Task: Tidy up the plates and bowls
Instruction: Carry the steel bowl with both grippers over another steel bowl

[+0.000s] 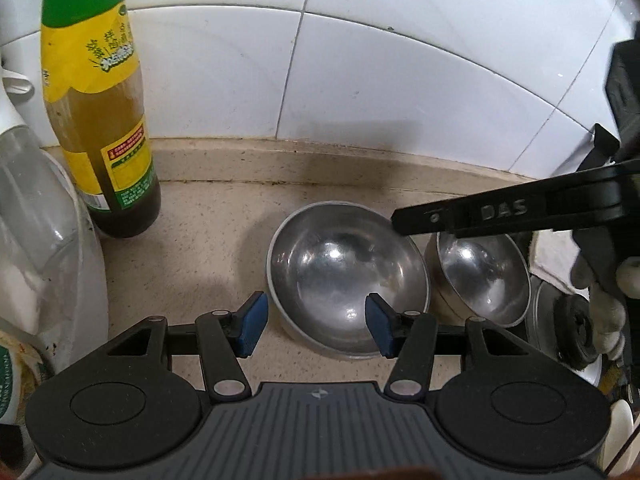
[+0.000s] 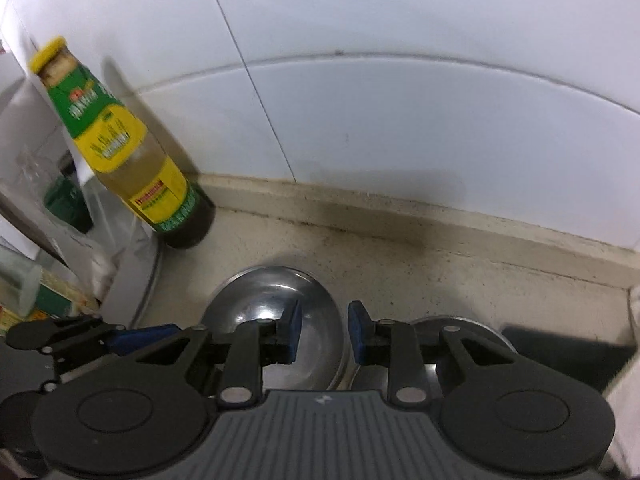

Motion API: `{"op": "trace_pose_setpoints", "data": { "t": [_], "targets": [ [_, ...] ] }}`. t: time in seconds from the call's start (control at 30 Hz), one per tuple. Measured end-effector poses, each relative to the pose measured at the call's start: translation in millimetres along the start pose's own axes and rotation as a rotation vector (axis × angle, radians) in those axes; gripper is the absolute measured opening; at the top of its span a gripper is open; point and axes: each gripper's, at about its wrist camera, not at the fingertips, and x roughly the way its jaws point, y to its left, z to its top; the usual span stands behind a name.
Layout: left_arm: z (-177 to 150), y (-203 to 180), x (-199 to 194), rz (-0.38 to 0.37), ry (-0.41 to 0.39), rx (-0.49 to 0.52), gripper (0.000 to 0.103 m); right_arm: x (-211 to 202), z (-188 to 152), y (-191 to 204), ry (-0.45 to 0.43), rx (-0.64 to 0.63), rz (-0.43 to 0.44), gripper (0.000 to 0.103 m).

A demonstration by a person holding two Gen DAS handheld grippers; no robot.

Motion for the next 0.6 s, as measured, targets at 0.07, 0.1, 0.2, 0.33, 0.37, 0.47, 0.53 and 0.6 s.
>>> {"op": "trace_pose_setpoints", "data": {
  "t": [0.07,0.1,0.2,0.33,0.37,0.47,0.53,0.6],
  "targets": [
    [1.0,-2.1,3.6,0.008,-0.002,-0.003,0.061,9.9,4.1,-1.1,0.024,-0.017,-0.005,0.025],
    [1.3,-2.9,5.7,0.010,-0.002,-0.005,0.062,13.0,5.6,-2.3,0.030,-0.027,-0.004,0.025],
    [1.7,-4.7,12.1,0.037,0.000,-0.011,0.059,21.6,8.7,-7.7,0.052,-0.043,0.000,0.025],
    [0.9,-1.3,18.2,0.060,0.011,-0.031,0.051,33.5,9.3,-8.1,0.095,-0.063,0.040,0.021],
    [0.6,0.1,19.6,0.063,0.018,-0.035,0.050,36.0,8.6,-6.3,0.103,-0.074,0.041,0.021],
    [-1.6,2.4,29.9,0.066,0.039,-0.057,0.046,44.1,9.8,-4.6,0.123,-0.092,0.036,0.021],
    [-3.3,5.0,36.9,0.064,0.060,-0.063,0.042,47.6,9.6,-5.8,0.139,-0.089,0.039,0.020],
    [-5.2,8.7,43.2,0.059,0.074,-0.079,0.035,51.9,8.9,-5.5,0.154,-0.088,0.034,0.020]
  ]
}}
